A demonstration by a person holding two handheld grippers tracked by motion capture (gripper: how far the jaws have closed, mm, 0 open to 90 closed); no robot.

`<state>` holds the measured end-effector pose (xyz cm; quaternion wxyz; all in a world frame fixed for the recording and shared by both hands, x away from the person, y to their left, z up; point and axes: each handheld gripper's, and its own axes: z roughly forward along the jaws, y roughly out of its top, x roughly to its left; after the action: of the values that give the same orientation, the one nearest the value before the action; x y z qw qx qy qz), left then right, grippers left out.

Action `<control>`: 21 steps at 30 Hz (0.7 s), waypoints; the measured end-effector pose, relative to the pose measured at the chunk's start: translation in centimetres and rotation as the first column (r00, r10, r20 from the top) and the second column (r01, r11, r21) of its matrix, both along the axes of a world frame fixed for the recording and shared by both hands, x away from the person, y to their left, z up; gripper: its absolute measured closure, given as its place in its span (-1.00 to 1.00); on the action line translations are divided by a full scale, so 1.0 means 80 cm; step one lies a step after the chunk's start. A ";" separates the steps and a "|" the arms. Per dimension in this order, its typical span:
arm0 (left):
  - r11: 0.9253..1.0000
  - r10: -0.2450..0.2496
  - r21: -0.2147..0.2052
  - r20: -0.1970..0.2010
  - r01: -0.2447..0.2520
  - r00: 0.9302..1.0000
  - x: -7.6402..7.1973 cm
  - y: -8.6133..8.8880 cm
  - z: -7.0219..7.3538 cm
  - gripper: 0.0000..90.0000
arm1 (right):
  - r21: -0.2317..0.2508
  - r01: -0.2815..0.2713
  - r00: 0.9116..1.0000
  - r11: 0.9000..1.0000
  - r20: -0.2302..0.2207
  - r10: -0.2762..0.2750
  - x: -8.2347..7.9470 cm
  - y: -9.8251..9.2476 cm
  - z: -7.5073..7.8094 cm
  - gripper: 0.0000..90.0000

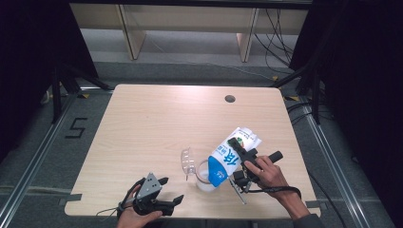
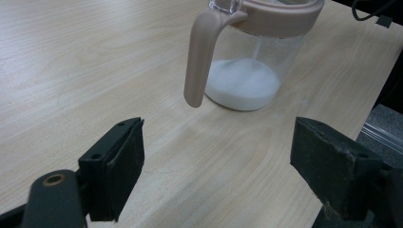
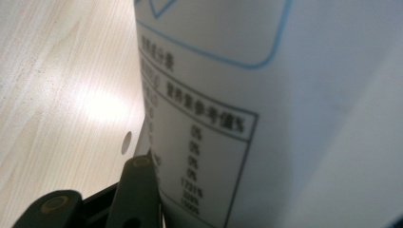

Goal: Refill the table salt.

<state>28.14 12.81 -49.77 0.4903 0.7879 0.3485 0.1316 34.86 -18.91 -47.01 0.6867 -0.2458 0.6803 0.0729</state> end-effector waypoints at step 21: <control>1.000 -0.002 0.001 0.002 0.002 1.000 0.000 0.000 0.000 -0.59 | 0.011 0.007 1.000 1.000 -0.010 -0.007 0.000 0.000 -0.004 0.31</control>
<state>28.15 12.84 -49.75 0.4905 0.7884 0.3469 0.1321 34.83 -18.95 -47.31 0.6849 -0.2393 0.6840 0.0754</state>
